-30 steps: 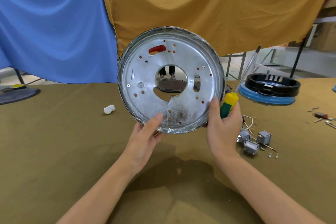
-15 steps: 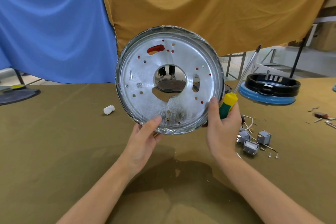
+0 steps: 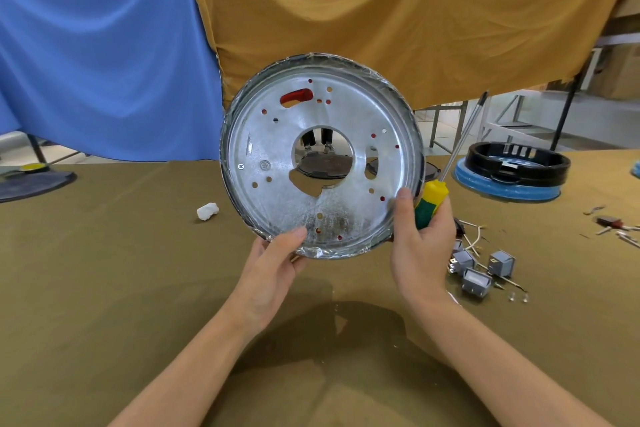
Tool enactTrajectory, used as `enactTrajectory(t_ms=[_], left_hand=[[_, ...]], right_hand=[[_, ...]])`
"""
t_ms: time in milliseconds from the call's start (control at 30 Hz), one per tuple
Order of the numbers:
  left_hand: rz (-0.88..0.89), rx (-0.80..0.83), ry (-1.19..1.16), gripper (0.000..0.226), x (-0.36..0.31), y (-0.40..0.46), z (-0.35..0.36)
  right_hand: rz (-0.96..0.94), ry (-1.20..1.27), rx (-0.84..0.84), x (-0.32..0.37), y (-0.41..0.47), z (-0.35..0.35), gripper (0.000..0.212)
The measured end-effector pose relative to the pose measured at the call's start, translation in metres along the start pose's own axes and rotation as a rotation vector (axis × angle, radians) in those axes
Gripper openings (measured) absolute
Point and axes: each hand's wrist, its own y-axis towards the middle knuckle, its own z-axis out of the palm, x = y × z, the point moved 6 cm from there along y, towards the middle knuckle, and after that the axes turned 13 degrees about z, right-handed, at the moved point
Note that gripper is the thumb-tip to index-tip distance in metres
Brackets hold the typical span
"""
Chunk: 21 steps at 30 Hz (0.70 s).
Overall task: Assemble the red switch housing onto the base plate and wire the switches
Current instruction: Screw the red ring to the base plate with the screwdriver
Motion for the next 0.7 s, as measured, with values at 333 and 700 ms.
enactTrajectory(t_ms=[333, 700], left_hand=[[-0.048, -0.019, 0.145, 0.064, 0.009, 0.003, -0.009], [-0.103, -0.258, -0.010, 0.052, 0.024, -0.001, -0.010]], right_hand=[[0.229, -0.033, -0.032, -0.023, 0.006, -0.003, 0.009], [0.341, -0.085, -0.097, -0.043, 0.002, -0.003, 0.010]])
